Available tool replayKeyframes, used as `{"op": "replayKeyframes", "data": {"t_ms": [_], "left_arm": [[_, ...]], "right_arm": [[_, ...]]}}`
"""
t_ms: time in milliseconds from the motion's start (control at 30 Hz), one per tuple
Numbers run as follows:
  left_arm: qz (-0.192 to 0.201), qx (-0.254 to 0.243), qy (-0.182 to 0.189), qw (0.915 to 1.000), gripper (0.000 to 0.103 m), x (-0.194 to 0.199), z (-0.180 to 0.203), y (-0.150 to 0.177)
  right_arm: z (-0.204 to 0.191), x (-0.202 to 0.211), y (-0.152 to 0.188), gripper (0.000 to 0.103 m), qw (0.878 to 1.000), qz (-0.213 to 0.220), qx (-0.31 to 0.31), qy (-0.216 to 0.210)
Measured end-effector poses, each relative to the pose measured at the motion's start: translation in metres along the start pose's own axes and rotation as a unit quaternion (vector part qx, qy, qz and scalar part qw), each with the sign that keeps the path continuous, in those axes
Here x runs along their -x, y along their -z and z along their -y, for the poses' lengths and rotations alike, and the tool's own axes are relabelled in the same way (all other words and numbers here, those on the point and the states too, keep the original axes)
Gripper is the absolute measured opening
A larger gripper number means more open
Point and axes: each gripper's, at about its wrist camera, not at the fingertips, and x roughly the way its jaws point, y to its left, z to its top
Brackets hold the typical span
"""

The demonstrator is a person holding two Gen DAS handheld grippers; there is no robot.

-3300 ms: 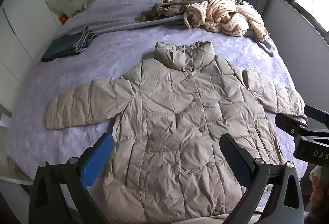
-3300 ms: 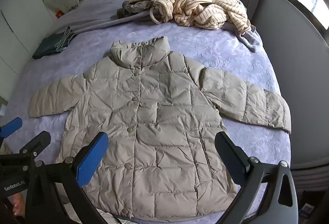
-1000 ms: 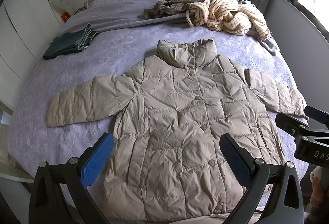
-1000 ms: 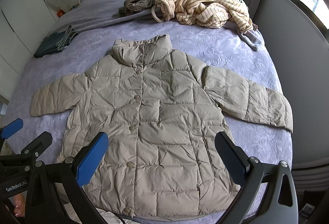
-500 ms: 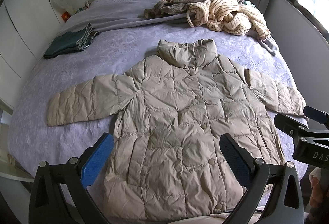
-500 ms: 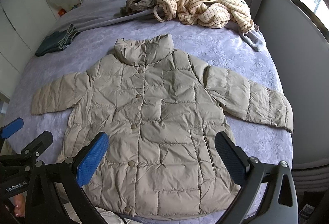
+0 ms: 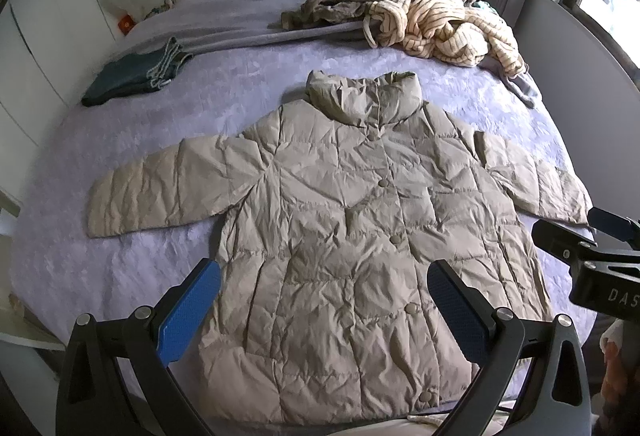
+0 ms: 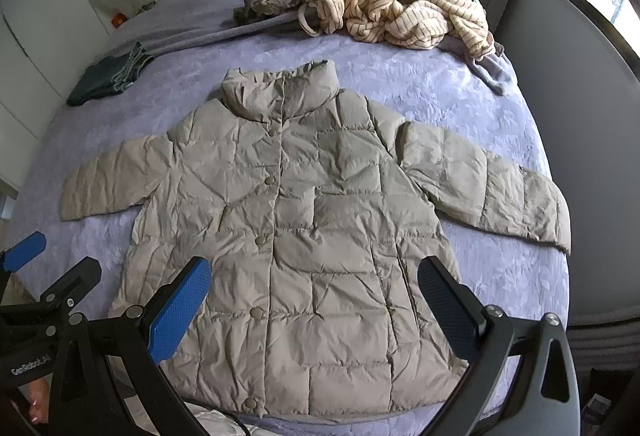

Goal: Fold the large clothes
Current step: 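Reach both tools to the jacket's side edges near the hem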

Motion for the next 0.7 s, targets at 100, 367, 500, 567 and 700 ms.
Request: {"op": "replayKeyframes", "data": {"t_ms": [100, 367, 500, 567, 700], "left_arm": [[-0.008, 0.004, 0.001, 1.0, 0.103, -0.005, -0.008, 0.004], [-0.045, 0.039, 0.005, 0.9982, 0.103, -0.039, -0.052, 0.009], [-0.062, 0.077, 0.019, 0.9949, 0.103, -0.07, -0.089, 0.013], [-0.063, 0.095, 0.026, 0.9932, 0.103, -0.085, -0.109, 0.014], [-0.071, 0.152, 0.047, 0.9847, 0.103, -0.129, -0.16, 0.02]], "right_arm": [[-0.001, -0.006, -0.002, 0.103, 1.0, -0.008, -0.005, 0.0], [-0.022, -0.03, -0.004, 0.103, 0.997, -0.026, -0.042, -0.066], [-0.043, -0.048, -0.01, 0.103, 0.992, -0.015, -0.053, -0.11], [-0.054, -0.063, -0.012, 0.103, 0.993, -0.014, -0.043, -0.113], [-0.081, -0.094, -0.018, 0.103, 0.991, -0.04, -0.045, -0.12]]}}
